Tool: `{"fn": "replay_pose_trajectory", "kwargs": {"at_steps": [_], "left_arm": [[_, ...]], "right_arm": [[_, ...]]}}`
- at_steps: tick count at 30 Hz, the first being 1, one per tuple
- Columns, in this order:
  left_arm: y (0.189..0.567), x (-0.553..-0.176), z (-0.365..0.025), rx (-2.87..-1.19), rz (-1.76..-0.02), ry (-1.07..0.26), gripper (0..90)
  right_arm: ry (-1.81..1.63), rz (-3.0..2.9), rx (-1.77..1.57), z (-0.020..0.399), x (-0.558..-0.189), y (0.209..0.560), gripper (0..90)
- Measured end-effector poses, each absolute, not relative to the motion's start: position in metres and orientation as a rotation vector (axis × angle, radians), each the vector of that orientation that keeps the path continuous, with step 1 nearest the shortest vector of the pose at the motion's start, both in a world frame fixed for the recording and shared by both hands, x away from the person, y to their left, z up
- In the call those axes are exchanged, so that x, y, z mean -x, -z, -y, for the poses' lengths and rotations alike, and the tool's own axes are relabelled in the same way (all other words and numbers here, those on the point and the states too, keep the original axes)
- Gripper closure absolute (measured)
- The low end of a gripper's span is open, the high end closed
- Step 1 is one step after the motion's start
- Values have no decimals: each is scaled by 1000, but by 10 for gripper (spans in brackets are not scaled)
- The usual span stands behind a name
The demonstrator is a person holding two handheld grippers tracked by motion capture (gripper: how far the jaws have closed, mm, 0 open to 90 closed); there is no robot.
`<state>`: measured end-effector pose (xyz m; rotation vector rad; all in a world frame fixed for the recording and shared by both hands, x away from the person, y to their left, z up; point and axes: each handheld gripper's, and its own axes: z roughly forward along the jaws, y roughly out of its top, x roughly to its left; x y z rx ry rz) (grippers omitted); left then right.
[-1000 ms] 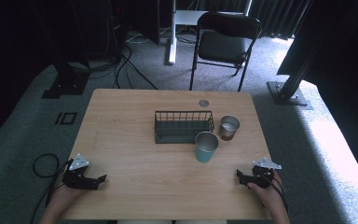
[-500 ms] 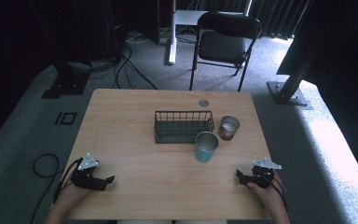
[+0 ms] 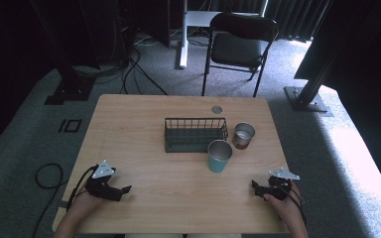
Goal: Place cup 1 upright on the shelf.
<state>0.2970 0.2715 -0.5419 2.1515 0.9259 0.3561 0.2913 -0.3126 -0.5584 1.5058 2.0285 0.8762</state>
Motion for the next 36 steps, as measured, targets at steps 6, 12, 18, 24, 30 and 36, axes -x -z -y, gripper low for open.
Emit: {"fn": "replay_pose_trajectory", "kwargs": {"at_steps": [6, 12, 18, 24, 30, 36], "left_arm": [[537, -299, -258, -2145, -879, -339, 20], [534, -304, -245, -2159, -842, -331, 20], [533, -309, -233, -2169, -811, -322, 20], [534, -313, -220, -2179, -778, -298, 20], [533, -317, -208, -2190, -744, -283, 20], [530, -322, -197, -2192, -714, -279, 20]], "right_arm": [[-876, -2029, -1507, 313, -291, 558, 113], [-876, -2028, -1508, 312, -291, 558, 113], [-877, -2028, -1508, 312, -291, 558, 114], [-877, -2028, -1508, 312, -291, 558, 113], [-877, -2028, -1508, 312, -291, 558, 114], [-877, -2028, -1508, 312, -291, 558, 113]]}}
